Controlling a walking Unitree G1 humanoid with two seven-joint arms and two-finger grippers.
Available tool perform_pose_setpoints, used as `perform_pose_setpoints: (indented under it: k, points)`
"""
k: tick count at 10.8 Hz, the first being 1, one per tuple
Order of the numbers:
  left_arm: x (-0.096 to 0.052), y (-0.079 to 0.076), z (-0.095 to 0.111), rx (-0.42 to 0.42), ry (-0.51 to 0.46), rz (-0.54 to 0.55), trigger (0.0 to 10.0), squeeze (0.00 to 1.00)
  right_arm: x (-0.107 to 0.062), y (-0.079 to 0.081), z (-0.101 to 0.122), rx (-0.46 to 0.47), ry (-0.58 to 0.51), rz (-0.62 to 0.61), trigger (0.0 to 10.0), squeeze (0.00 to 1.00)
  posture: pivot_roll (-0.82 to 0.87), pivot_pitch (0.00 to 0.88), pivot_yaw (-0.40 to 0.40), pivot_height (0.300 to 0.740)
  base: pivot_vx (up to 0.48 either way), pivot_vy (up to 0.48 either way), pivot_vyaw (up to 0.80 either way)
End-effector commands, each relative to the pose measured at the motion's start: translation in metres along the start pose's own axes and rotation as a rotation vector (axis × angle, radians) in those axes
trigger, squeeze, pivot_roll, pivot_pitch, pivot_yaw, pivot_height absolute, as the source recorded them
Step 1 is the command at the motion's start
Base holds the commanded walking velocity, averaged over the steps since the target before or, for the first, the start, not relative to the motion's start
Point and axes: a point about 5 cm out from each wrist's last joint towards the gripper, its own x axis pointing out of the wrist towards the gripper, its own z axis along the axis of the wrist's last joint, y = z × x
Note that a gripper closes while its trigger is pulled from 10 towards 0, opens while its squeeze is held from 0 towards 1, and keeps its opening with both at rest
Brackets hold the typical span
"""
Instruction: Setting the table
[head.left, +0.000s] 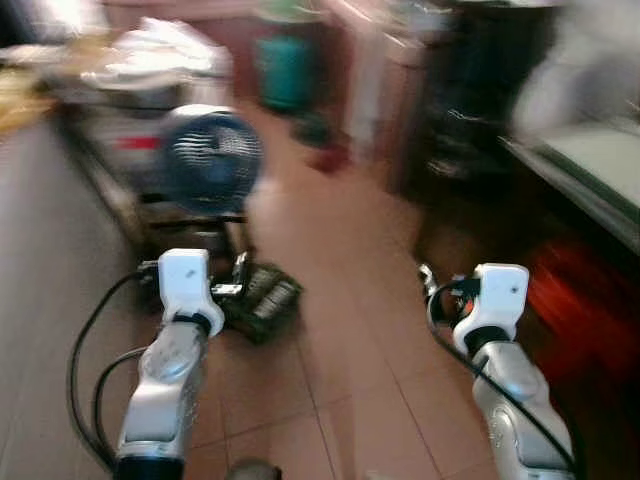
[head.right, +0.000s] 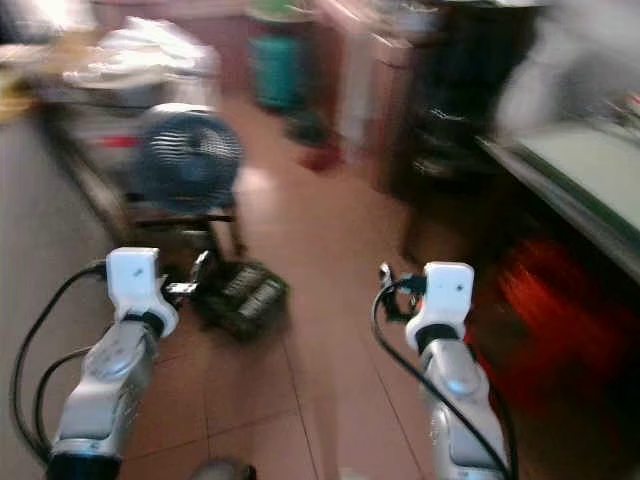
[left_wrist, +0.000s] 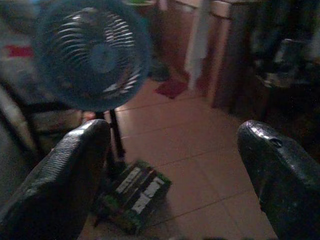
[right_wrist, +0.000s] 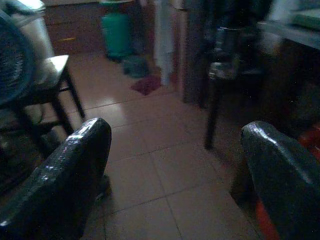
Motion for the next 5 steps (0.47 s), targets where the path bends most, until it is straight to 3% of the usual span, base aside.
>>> perform_pose_setpoints:
  k: [1,4,5]
  points:
    - [0.0001,0.004,0.0051,-0.001,-0.025,0.001,10.0,0.0,0.0018,0.0039,0.0042,0.012,-0.011,0.015,10.0,0.0,-0.03,0.0,0.037,0.74,0.0,0.0,-0.8]
    - [-0.0005,0.005,0.0046,-0.028,-0.019,-0.001,10.0,0.0,-0.0003,0.0026,0.0037,0.016,-0.009,0.009,10.0,0.0,-0.03,0.0,0.037,0.74,0.0,0.0,-0.8]
    - [-0.0007,0.0048,0.0049,-0.021,-0.019,-0.004,10.0,0.0,-0.0002,0.0023,0.0041,0.018,-0.01,0.005,10.0,0.0,-0.03,0.0,0.037,0.74,0.0,0.296,-0.8]
